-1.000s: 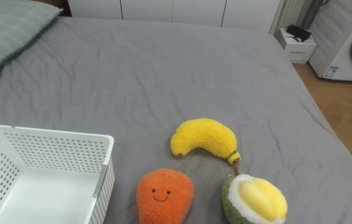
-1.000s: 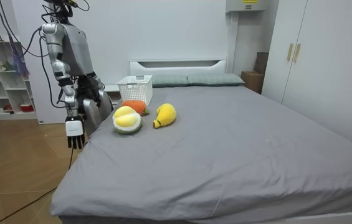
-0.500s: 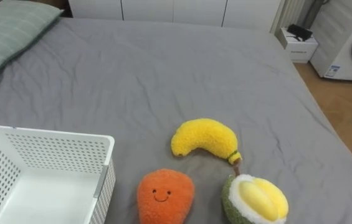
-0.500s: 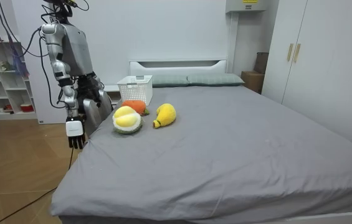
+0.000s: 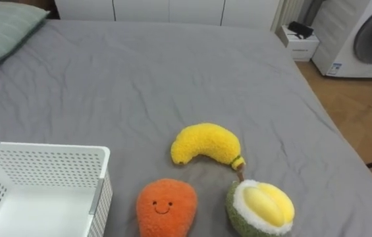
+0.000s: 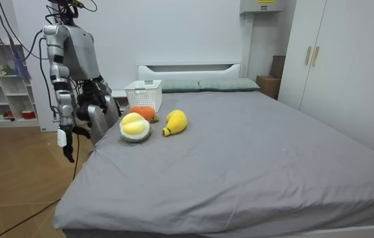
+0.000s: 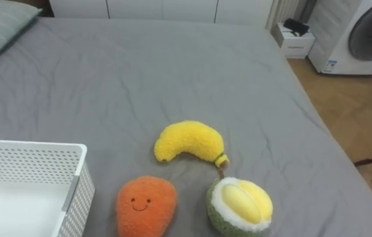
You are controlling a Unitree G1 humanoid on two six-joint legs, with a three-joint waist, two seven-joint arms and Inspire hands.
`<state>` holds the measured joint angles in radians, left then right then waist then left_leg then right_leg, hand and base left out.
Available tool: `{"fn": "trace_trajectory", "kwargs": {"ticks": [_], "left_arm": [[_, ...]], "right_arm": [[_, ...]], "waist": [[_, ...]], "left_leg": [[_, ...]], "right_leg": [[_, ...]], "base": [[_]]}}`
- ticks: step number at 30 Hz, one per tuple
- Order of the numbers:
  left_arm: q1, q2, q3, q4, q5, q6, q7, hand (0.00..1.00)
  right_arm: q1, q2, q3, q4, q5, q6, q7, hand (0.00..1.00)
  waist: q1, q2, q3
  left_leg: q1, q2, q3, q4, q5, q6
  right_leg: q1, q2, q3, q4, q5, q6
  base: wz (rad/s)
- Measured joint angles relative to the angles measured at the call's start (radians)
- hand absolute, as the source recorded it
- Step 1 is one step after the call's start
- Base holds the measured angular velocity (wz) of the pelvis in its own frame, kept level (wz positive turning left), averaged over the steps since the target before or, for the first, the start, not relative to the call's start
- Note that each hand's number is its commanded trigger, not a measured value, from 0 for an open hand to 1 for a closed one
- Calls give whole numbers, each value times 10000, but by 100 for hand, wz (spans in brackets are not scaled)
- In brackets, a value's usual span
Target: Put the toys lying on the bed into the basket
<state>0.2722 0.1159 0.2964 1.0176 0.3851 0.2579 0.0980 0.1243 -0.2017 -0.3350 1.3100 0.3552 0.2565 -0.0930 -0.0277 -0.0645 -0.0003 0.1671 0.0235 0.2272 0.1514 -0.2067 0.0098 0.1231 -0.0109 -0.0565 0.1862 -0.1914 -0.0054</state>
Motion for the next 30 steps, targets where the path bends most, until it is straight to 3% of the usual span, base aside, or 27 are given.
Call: {"fn": "trace_trajectory", "kwargs": {"ticks": [4,9,14,19,22,26,30], "left_arm": [[9,284,350,-91,1,-257,96,0],[148,274,339,-130,4,-447,243,0],[174,267,95,-166,-5,-633,313,0],[236,206,-64,-148,-5,-775,534,0],[337,209,-513,-167,-5,-825,598,0],[329,179,-750,-187,5,-835,466,0],[311,146,-769,-202,31,-876,454,0]], "right_arm": [[-429,-767,-901,-1426,492,-410,-1096,0],[-597,-781,-1110,-4709,229,-792,-2063,0],[-698,-709,-917,-8167,-254,-1127,-2445,0],[-705,-704,-134,-9607,-535,-1375,-2168,0],[-702,-719,606,-10093,-747,-1377,-1600,0],[-698,-719,1597,-10120,-1182,-1385,-669,0],[-674,-697,2103,-9848,-2156,-1384,123,0]], "waist": [[-98,-201,13],[-145,-321,29],[3,-212,25],[87,-169,38],[120,-106,-23],[278,-15,-66],[528,63,-49]], "left_leg": [[-92,-4,59,-5,1,3],[-180,5,157,-53,23,-16],[-246,17,280,-80,25,-22],[-270,29,288,-72,25,-23],[-350,80,233,-46,24,-22],[-316,97,203,-50,25,-23],[-320,95,195,-48,26,-24]], "right_leg": [[-93,7,4,-26,21,14],[-242,50,71,-29,41,8],[-393,78,206,-1,50,12],[-400,93,248,-5,59,11],[-445,83,225,-10,80,8],[-390,91,212,-10,98,10],[-375,93,208,-24,98,10]], "base": [[0],[-4],[-7],[0],[0],[1],[0]]}}
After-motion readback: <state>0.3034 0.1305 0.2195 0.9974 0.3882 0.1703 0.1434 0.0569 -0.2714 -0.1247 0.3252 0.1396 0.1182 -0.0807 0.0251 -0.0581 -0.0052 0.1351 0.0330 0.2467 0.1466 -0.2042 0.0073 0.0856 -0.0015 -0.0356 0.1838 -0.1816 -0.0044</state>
